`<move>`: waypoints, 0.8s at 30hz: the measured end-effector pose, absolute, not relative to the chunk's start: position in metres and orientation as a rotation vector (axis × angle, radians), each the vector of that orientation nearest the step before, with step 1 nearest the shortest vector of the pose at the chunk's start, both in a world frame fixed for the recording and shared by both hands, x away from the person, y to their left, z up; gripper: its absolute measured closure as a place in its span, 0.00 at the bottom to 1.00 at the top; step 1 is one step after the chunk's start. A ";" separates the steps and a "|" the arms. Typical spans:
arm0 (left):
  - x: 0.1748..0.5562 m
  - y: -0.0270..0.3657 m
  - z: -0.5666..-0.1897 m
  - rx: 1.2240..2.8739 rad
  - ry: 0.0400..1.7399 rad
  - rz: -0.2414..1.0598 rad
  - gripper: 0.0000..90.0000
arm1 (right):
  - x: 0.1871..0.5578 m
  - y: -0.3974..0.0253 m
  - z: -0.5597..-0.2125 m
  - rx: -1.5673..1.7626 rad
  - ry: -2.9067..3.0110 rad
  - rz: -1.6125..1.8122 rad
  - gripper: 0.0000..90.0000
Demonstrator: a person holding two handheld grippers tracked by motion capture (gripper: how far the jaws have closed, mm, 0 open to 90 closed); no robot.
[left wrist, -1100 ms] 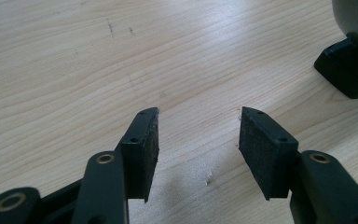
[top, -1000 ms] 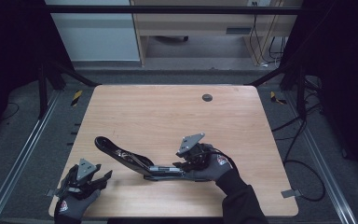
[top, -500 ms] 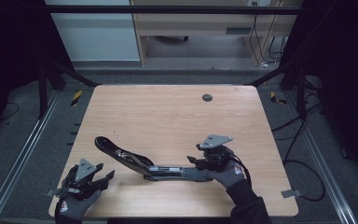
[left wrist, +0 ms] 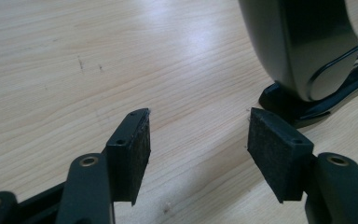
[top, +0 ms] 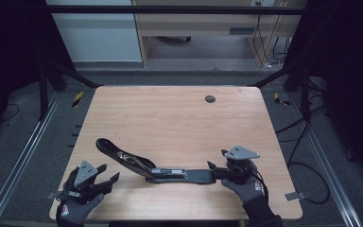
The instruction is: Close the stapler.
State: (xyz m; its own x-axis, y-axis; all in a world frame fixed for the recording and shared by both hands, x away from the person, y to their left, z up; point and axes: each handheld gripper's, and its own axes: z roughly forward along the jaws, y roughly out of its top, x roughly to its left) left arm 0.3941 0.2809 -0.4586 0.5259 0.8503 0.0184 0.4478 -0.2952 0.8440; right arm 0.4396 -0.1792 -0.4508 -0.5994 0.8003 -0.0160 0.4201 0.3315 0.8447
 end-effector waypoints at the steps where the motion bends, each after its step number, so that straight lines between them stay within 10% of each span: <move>1: 0.394 0.281 -0.458 1.923 1.057 0.605 0.42 | 0.438 -0.181 -0.452 1.084 2.169 1.184 0.34; 12: 0.388 0.278 -0.448 1.878 1.034 0.606 0.40 | 0.424 -0.189 -0.461 1.140 2.174 1.164 0.37; 24: 0.386 0.274 -0.434 1.816 1.024 0.605 0.38 | 0.412 -0.186 -0.466 1.161 2.197 1.165 0.73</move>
